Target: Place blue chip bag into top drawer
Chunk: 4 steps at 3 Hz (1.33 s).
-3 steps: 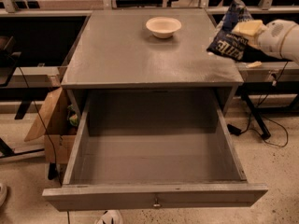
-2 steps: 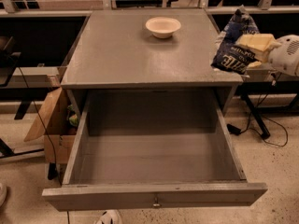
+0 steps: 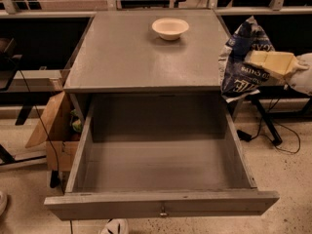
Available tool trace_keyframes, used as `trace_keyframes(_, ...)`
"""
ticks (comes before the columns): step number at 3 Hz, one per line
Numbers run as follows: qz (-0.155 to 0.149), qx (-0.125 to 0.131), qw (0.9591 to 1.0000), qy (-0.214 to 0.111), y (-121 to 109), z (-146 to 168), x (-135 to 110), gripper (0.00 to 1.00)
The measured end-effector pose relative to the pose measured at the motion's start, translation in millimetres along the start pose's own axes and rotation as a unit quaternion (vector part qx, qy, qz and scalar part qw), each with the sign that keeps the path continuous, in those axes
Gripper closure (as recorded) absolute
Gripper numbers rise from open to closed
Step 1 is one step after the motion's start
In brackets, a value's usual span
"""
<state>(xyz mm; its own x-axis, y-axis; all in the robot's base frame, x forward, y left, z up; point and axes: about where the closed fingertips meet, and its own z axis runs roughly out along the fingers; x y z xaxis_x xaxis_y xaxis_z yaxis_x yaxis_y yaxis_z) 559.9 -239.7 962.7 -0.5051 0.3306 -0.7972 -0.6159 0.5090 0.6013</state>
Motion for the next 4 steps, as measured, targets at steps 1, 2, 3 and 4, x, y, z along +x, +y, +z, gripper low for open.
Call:
trace_keyframes(1, 0.0, 0.0, 1.0, 0.0, 0, 1, 0, 1.0)
trace_keyframes(2, 0.003, -0.016, 0.9996, 0.024, 5, 14, 27, 1.0)
trace_keyframes(3, -0.022, -0.017, 0.9969, 0.074, 17, 19, 74, 1.0)
trace_keyframes(4, -0.076, -0.004, 0.9842, 0.16, 33, 36, 139, 1.0)
